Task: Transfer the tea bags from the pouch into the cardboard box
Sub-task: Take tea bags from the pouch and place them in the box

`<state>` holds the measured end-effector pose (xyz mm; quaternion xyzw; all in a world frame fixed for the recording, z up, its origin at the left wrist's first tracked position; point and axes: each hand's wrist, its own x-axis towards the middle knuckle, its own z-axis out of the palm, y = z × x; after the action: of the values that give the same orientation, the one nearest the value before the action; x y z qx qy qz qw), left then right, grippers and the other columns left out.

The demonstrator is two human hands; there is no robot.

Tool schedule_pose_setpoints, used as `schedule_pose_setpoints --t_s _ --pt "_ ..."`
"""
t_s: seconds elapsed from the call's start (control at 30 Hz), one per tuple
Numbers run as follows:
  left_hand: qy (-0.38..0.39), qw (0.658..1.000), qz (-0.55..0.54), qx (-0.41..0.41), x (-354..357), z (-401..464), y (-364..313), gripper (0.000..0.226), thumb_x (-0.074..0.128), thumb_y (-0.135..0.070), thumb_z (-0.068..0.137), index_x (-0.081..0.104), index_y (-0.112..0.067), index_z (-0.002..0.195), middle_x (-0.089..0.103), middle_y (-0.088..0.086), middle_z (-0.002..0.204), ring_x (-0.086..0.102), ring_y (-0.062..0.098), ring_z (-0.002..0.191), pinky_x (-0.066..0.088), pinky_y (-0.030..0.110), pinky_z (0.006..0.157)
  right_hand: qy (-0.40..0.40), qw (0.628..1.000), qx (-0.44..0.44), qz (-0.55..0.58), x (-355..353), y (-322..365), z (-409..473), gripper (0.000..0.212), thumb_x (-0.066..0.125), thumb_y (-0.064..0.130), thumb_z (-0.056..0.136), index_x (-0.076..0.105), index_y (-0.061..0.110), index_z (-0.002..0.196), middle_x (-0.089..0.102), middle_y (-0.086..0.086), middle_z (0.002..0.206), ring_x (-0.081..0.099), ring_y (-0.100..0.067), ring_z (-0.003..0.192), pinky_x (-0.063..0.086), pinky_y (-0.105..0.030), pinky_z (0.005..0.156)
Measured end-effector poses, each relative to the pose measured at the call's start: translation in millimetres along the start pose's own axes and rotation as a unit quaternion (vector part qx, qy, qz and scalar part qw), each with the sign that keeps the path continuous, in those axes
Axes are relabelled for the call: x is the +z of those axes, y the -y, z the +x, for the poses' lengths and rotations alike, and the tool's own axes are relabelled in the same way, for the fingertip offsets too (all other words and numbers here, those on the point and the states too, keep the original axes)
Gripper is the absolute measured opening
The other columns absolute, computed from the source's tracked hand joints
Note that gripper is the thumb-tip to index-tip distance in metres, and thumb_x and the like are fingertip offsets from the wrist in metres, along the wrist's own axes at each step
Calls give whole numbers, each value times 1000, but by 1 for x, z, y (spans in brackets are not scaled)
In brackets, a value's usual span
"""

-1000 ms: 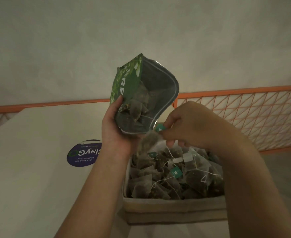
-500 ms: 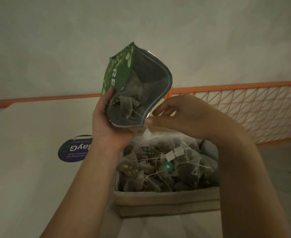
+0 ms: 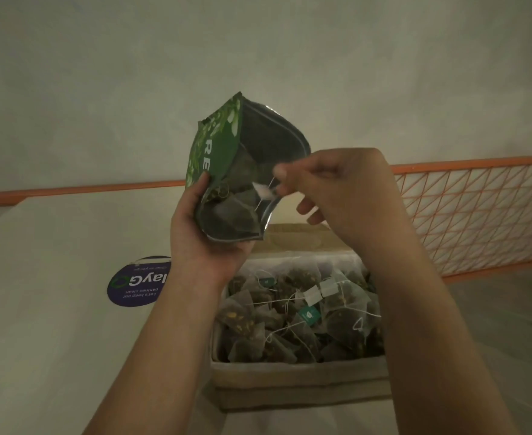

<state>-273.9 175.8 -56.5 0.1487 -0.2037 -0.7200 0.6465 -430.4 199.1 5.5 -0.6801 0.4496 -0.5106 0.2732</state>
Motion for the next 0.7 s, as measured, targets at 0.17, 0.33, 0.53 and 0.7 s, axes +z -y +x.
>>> schedule_pose_setpoints --t_s 0.17,0.33,0.53,0.7 --pt "-13 1000 -2 0 2 0 0 58 64 -41 80 64 -18 133 64 10 137 64 28 117 57 34 82 -31 988 13 148 5 2 1 10 61 15 95 68 8 96 75 -4 80 62 -15 50 55 -25 47" --pt "-10 1000 -24 -1 1 1 0 54 63 -41 86 63 -16 134 65 13 135 65 29 118 59 34 78 -46 972 -14 232 -1 7 1 16 52 16 99 57 2 106 76 -7 90 68 -22 60 57 -29 53" --pt "-5 999 -31 20 3 1 -4 48 59 -40 93 65 -17 134 67 15 130 70 34 105 60 38 72 25 991 18 131 -22 7 -2 15 55 20 97 60 6 102 73 -5 72 63 -18 52 52 -26 45" --pt "-16 999 -24 26 -2 2 -7 50 59 -41 92 64 -17 136 65 14 134 64 32 119 60 39 81 290 934 68 -195 -17 -13 -1 14 63 25 91 72 16 94 72 4 82 71 -17 73 60 -32 73"
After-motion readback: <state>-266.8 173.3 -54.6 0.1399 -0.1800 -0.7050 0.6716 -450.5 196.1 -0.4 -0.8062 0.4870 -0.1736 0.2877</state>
